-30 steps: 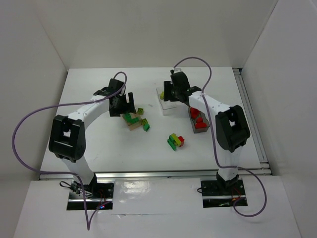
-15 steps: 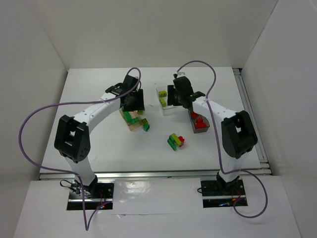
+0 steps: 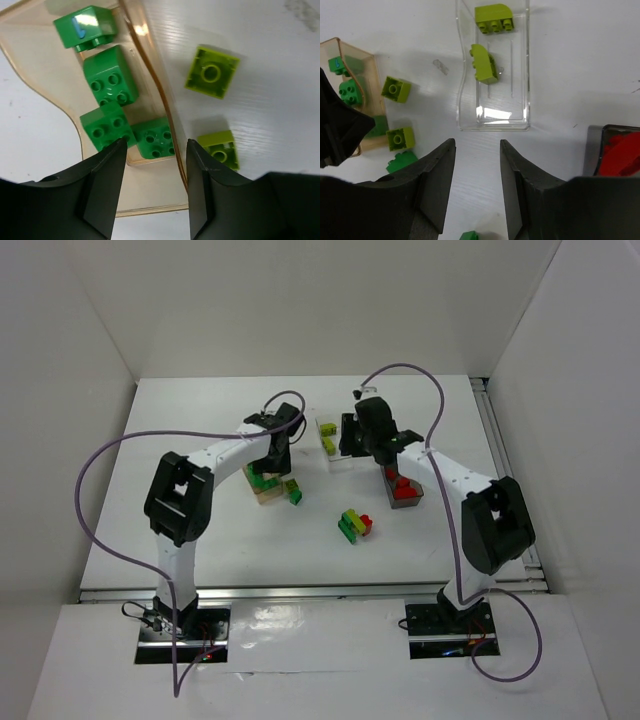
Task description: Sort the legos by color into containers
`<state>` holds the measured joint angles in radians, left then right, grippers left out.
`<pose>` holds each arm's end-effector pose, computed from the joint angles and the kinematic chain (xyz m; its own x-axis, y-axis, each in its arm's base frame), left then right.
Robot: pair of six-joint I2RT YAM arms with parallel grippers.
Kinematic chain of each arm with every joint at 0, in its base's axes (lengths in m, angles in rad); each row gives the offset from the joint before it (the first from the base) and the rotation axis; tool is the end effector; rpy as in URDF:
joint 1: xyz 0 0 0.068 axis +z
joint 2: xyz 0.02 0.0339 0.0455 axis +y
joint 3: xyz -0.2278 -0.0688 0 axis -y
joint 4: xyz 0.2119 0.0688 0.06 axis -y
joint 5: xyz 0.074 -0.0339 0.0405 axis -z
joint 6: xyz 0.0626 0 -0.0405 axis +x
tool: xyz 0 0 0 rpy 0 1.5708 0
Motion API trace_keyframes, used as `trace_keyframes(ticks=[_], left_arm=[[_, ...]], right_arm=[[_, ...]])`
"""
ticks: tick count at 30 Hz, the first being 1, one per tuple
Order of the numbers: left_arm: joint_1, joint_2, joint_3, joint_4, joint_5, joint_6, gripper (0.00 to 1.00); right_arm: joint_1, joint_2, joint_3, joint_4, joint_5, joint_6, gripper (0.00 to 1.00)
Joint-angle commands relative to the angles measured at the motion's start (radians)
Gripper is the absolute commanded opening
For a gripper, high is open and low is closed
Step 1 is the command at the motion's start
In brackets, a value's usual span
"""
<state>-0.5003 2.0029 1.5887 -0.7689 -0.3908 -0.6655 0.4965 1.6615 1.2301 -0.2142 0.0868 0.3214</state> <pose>0.3478 -0.1630 0.1679 -0.8348 -0.1943 -0.5151 -0.2521 0.9667 0.0440 0.3254 0.1701 0.2242 -0.6326 0.0152 -0.7743 -0.2254 0.9529 0.2028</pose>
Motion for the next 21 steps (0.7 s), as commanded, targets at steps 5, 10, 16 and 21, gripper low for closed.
trace_keyframes(ticks=[5,10,16,21], left_arm=[[0.074,-0.116,-0.024,-0.027,-0.071,-0.002,0.59],[0.137,-0.138,-0.033,-0.027,-0.053,0.027,0.59],[0.218,-0.228,-0.087,0.017,0.082,0.055,0.62],[0.325,-0.372,-0.066,0.026,0.268,0.080,0.66]], right_arm=[[0.097,0.093,0.127,-0.011,-0.059,-0.031,0.47],[0.184,0.207,0.247,-0.051,-0.044,-0.065,0.52],[0.224,0.323,0.338,-0.062,-0.051,-0.052,0.75],[0.243,0.432,0.434,-0.062,-0.067,-0.028,0.82]])
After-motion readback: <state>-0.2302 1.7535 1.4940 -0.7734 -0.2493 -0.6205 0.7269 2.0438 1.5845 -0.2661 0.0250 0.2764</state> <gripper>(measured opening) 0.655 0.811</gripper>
